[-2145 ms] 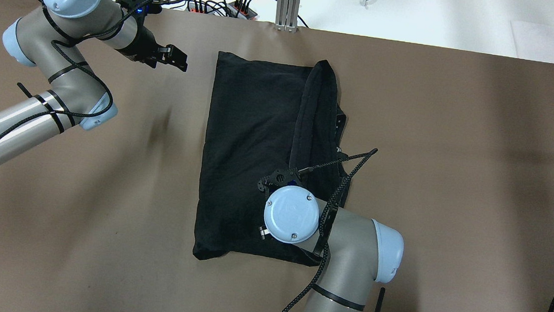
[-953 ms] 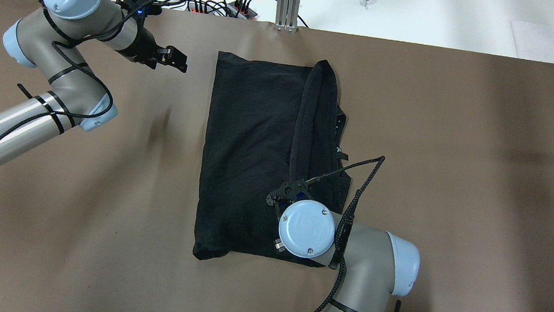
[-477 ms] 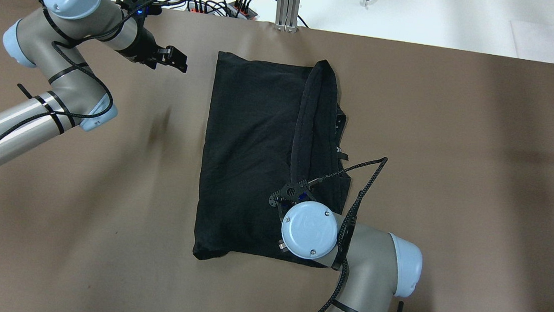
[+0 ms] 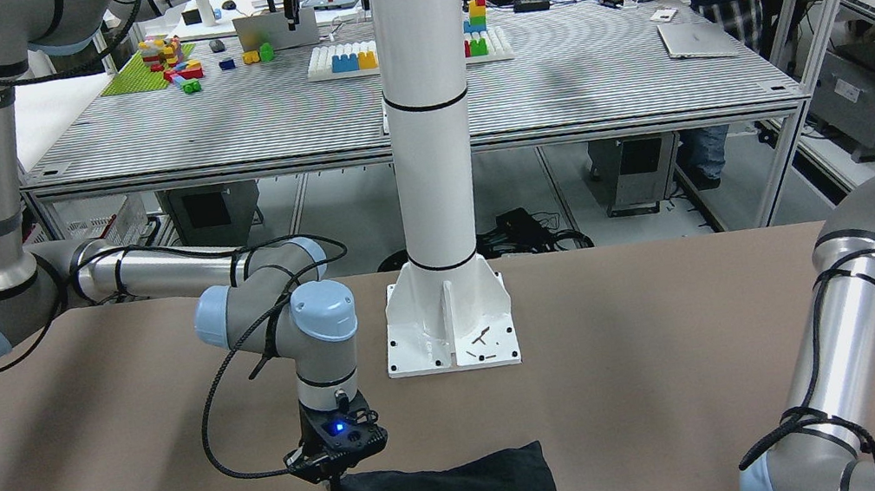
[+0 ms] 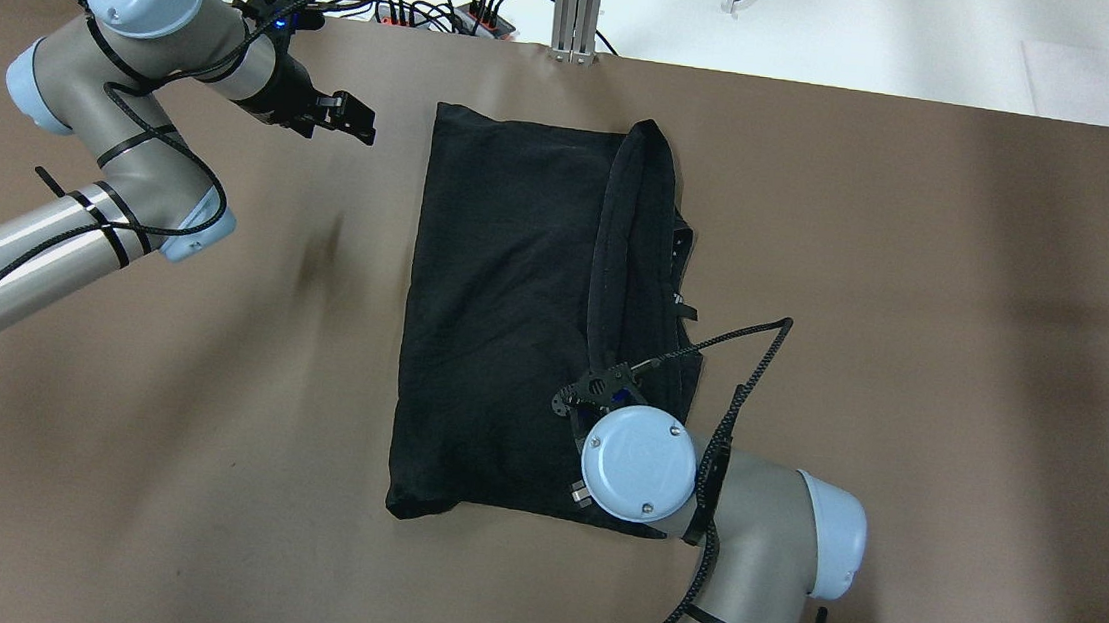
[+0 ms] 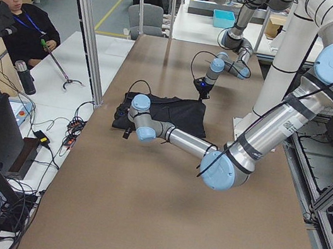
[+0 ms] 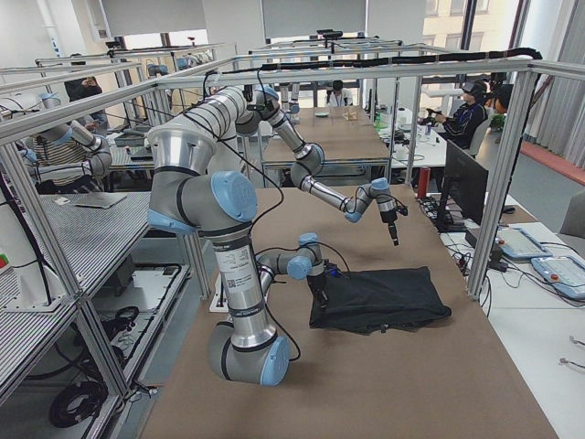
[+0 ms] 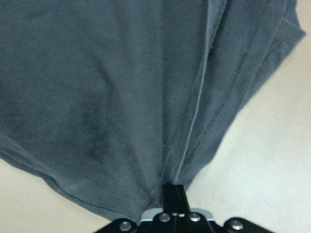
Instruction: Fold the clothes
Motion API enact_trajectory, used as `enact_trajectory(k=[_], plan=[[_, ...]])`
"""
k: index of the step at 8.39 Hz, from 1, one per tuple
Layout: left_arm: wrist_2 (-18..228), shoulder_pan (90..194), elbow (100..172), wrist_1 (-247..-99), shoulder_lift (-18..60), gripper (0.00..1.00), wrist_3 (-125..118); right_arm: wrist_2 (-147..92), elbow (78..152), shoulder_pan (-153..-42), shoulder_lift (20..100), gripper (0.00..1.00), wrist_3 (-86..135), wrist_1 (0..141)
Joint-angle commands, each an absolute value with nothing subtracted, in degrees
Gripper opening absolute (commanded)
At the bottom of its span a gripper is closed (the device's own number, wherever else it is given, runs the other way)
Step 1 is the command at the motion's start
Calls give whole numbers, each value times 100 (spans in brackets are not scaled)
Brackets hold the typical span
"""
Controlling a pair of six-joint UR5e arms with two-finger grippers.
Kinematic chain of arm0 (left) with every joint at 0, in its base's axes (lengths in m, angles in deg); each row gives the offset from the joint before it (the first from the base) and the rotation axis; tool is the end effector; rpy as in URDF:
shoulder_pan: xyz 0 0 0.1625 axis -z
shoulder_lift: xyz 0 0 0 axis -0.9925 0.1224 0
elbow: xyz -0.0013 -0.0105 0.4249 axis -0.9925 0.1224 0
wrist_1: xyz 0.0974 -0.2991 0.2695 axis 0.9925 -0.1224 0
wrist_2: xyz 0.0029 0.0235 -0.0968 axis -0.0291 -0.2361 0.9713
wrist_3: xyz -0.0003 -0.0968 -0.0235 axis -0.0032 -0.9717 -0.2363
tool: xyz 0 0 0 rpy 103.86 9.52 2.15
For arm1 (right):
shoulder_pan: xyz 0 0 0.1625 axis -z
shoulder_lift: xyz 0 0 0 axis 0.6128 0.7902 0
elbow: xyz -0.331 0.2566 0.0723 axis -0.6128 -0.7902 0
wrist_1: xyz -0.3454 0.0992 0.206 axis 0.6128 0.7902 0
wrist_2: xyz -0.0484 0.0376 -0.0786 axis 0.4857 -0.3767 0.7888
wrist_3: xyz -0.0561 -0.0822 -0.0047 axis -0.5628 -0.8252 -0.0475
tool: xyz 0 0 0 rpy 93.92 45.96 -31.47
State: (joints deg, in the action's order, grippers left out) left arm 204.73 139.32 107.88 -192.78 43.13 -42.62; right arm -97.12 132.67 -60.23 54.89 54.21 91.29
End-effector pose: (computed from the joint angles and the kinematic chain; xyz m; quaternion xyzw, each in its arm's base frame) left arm 0.3678 -0.6994 0.3384 0.1851 0.5025 -0.0144 0.8444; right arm -0.4997 -0.3454 0.2798 0.1622 -0.2883 -0.1839 0.9256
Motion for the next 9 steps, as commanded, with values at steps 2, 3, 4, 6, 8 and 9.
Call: enact_trajectory(k=[2, 3, 4, 6, 8, 9], plan=[[20473, 13913, 10800, -19279, 4318, 95, -4262, -9698, 13448, -5985, 5815, 78, 5512, 9088], [20473, 13913, 10861, -19279, 4300, 95, -4271, -9707, 13439, -6064, 5771, 93, 5529, 9088], [20473, 13913, 10853, -19279, 4309, 95, -4271, -9707, 13422, -6265, 5657, 93, 5530, 9096], [20473, 13913, 10862, -19278, 4309, 95, -4271, -9716, 12916, -6590, 5255, 93, 5538, 9097], [20473, 13913, 10862, -19270, 4326, 95, -4271, -9742, 12036, -6784, 4587, 91, 5530, 9027], [20473, 13913, 10853, -19270, 4335, 95, -4271, -9734, 11859, -6776, 4584, 89, 5504, 8748]])
